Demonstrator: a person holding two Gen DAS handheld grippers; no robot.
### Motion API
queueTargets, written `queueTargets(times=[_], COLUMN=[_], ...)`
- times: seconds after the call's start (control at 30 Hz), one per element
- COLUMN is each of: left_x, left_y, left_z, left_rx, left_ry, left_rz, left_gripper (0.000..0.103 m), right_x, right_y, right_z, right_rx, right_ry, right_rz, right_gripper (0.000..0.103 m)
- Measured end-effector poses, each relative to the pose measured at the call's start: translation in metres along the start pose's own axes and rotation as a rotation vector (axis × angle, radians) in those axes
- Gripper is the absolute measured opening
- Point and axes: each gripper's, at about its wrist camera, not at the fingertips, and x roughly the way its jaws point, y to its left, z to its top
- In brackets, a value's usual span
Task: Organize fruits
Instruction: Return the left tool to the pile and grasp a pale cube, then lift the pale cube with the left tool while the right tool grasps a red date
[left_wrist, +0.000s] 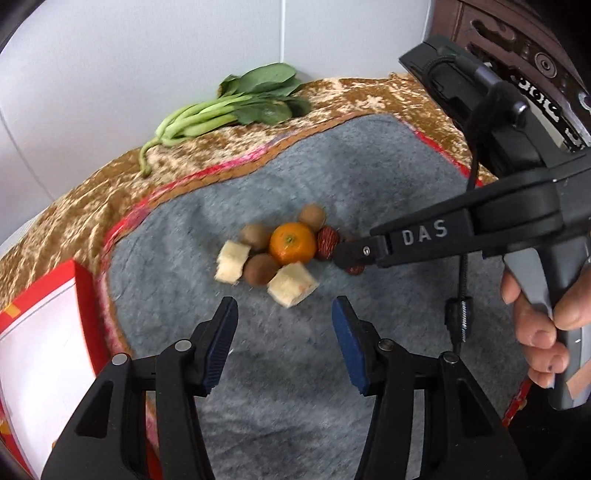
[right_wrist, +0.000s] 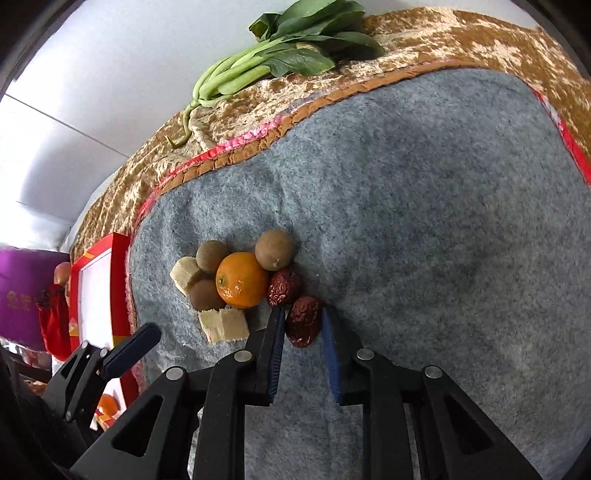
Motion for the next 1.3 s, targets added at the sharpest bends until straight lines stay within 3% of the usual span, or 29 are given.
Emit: queueTargets(times=[0.23, 0.53, 0.87, 1.0, 1.3], left_x=[0.015, 0.028, 0.034, 0.032, 0.019], left_y=[-0.003, -0.006, -0.007, -0.002, -0.002], left_z=[0.008, 0.016, 0.015, 0.011, 0.007], left_rx=[-0.014, -0.046, -0.053, -0.076, -0.077], left_ry=[0.032, 0.017, 0.017, 0.016, -0.008], left_rz=[-0.043, -0.022, 0.022, 0.025, 0.022], left_gripper=[0.036, 0.035, 0.035, 0.026, 0.025], right_x=[-0.030, -0.044, -0.043, -0.044, -0.018], right_y=[-0.021, -0.030, -0.031, -0.030, -0.021], right_z=[-0.001, 0.001, -0.002, -0.003, -0.005], right_rx=[0.065, 0.087, 0.091, 0.078, 0.066], right_ry=[-0.039, -0.044, -0.051, -0.049, 0.027], right_rz=[0.083, 0.127, 0.134, 0.139, 0.098], right_gripper=[0.021, 0.021, 0.021, 0.021, 0.024])
